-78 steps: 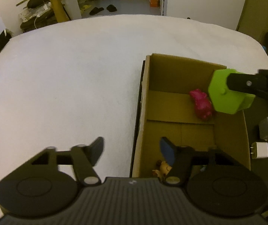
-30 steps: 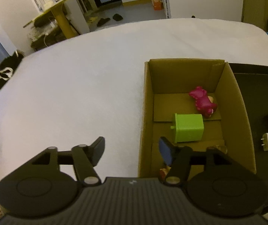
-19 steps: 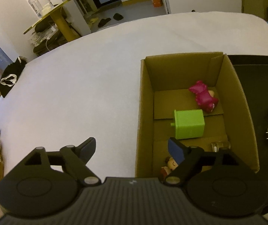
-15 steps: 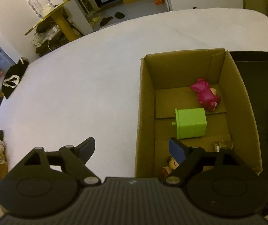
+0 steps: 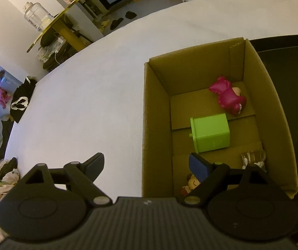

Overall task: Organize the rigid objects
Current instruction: 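Return the right gripper to the tray and grasp the white plug charger, then carry the white plug charger with the right gripper into the box and release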

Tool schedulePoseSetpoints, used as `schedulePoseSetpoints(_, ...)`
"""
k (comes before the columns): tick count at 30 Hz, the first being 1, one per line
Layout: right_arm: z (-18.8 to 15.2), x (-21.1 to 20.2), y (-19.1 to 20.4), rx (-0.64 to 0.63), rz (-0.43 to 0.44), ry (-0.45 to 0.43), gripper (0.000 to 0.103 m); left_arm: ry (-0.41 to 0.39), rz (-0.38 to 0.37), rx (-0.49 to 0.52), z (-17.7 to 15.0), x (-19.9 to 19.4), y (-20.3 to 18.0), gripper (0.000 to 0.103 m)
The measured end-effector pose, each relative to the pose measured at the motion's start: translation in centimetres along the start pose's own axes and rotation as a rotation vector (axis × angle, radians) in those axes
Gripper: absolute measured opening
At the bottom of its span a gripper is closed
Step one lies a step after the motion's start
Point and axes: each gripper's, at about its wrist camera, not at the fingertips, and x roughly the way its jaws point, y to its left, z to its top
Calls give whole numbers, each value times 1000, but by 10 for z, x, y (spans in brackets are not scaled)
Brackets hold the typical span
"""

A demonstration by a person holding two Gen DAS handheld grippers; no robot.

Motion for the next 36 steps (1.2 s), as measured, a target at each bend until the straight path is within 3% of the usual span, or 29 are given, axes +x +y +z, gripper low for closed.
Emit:
schedulePoseSetpoints(10,-9,8,23,-141,-64,1,94,23,9,17,6,3,-10,87)
schedulePoseSetpoints(13,-9,3,32,-214,-93,-24,63,21,8,16,6,3,-10,87)
schedulePoseSetpoints(21,-4,-12,33,-183,-56,15,62,19,-8,-13,4,1,-3,87)
schedulePoseSetpoints(36,8,-50,47,-142,-50,-68,62,-9,-75,-118,-3,-3,22,87)
